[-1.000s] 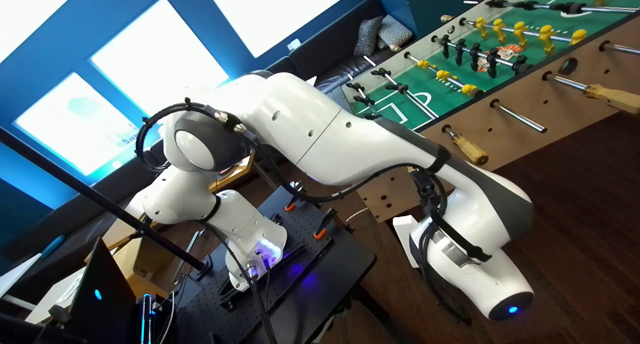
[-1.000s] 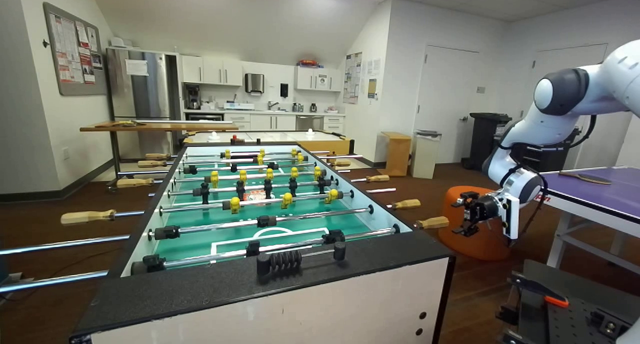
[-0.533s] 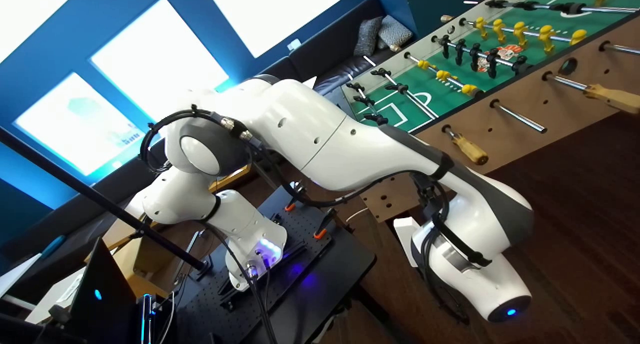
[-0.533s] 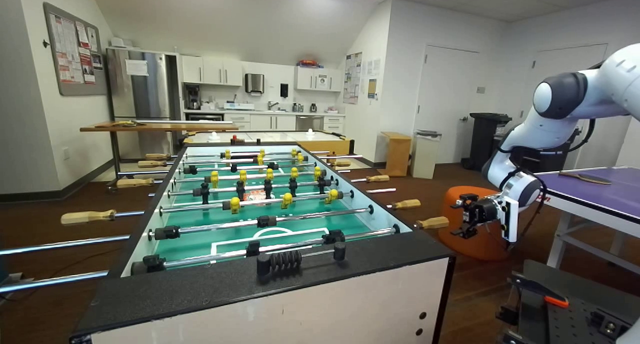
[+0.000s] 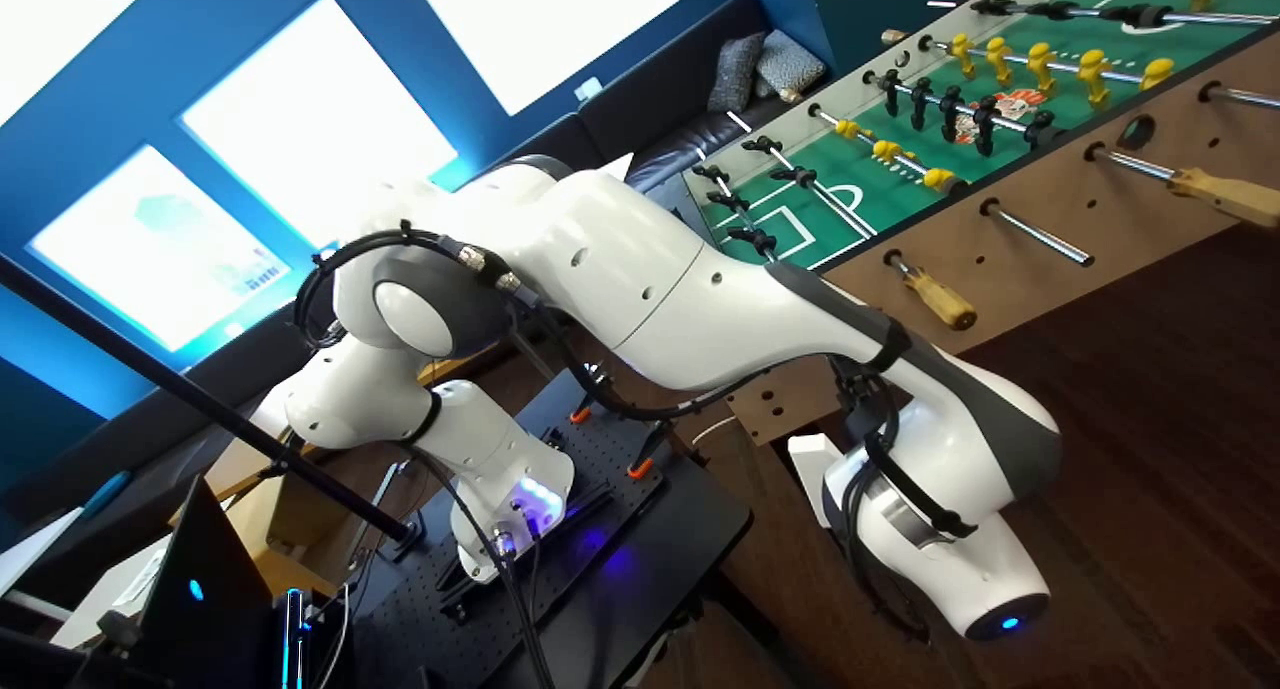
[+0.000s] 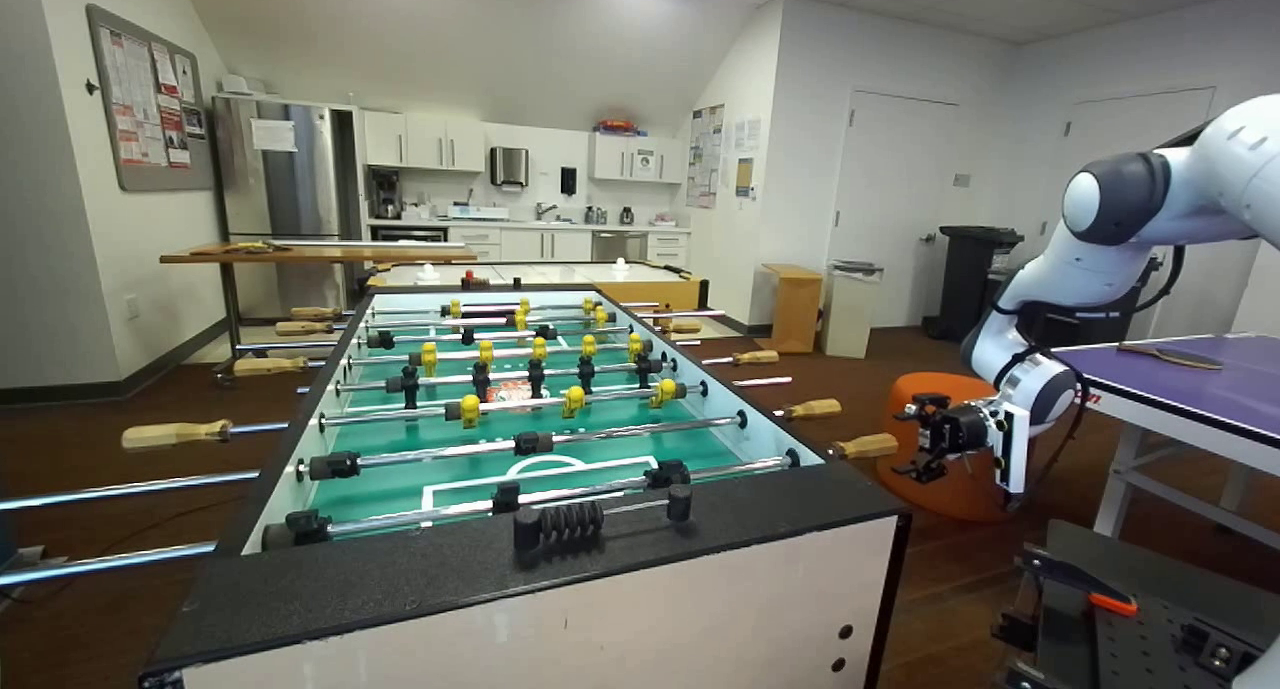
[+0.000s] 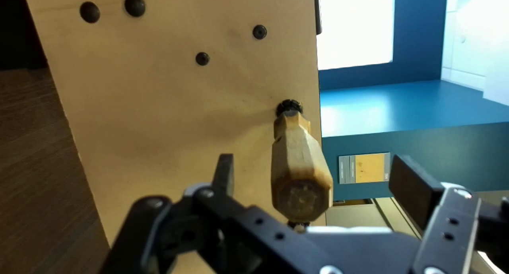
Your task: Rotate the first rod forward
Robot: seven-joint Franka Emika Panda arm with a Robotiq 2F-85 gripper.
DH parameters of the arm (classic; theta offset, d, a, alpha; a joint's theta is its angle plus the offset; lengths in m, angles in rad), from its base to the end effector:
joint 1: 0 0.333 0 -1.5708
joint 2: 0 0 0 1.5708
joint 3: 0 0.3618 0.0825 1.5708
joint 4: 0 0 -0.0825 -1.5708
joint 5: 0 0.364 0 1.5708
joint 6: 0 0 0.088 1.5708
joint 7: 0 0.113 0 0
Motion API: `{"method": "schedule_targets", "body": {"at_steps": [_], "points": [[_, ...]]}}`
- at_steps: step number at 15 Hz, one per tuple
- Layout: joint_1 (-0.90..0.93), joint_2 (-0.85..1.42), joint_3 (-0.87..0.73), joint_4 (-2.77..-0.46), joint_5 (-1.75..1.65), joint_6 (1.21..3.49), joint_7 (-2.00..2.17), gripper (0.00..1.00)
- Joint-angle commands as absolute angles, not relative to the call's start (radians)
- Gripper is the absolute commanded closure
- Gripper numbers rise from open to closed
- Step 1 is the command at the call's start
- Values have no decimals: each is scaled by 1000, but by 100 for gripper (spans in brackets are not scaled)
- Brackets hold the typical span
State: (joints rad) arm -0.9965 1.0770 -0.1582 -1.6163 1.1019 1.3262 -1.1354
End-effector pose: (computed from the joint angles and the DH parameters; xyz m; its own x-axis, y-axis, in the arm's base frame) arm 0.3382 -0.4569 0.0510 0.8452 -0.5244 -0.1028 -0.1372 -0.0270 -0.9902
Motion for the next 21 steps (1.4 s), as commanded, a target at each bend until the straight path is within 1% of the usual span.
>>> {"method": "schedule_targets", "body": {"at_steps": [1,18,19,20,21], "points": [[-1003,1105,-146,-1584,1140,1286,-1136,0],[-984,1171,-138,-1499,1155,1205,-1129,0],[-983,1172,-137,-1498,1156,1206,-1133,25],[-981,1172,-137,-1498,1154,1205,-1134,26],[-980,1173,-138,-1497,1155,1204,-1135,32]]}}
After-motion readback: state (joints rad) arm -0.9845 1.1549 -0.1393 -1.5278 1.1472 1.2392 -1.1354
